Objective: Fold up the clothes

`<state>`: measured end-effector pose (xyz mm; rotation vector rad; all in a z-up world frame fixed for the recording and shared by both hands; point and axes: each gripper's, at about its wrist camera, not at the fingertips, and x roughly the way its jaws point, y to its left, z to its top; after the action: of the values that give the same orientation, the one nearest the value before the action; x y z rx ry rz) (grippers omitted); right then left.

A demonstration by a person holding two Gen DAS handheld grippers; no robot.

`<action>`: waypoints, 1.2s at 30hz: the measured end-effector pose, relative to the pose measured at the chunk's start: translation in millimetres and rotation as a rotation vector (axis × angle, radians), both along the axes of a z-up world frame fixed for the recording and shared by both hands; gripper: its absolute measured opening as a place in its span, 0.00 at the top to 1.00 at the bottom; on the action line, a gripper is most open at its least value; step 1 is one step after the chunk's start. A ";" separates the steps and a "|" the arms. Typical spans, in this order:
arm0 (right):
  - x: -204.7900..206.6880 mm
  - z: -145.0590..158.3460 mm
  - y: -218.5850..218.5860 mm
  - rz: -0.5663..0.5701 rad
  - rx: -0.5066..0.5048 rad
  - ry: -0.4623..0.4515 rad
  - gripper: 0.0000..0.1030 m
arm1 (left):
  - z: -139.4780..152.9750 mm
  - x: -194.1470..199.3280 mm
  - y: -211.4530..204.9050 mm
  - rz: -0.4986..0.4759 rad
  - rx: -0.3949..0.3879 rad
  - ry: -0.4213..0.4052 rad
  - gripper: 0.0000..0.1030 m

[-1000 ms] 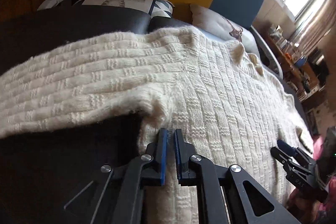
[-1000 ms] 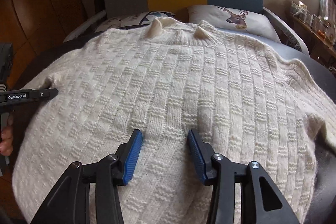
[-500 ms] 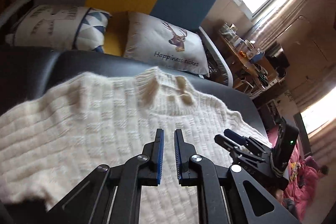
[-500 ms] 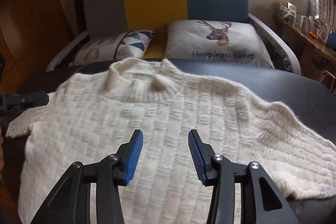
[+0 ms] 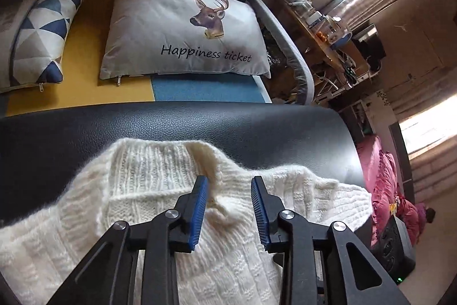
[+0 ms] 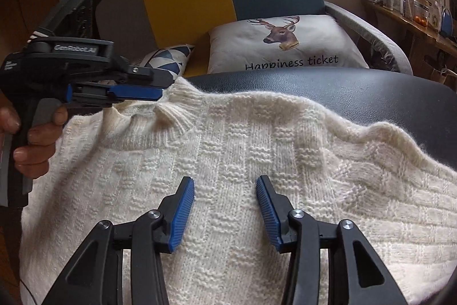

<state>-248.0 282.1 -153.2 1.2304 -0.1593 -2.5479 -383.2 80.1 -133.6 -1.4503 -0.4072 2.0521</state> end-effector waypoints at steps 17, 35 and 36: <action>1.9 -0.8 -10.6 0.003 0.091 0.021 0.52 | -2.9 -0.9 34.7 -0.042 -0.145 0.138 0.96; -71.7 39.3 -56.4 0.202 -0.504 -0.192 0.49 | 13.6 103.2 -117.6 0.166 -0.136 0.241 0.95; -84.9 37.6 -67.5 0.214 -0.524 -0.233 0.49 | 9.7 107.6 -115.9 0.152 -0.152 0.244 0.95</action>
<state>-333.0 214.7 -115.6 1.2402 -0.6617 -1.9933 -275.6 -35.8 -123.9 -1.2642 -0.2729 2.3942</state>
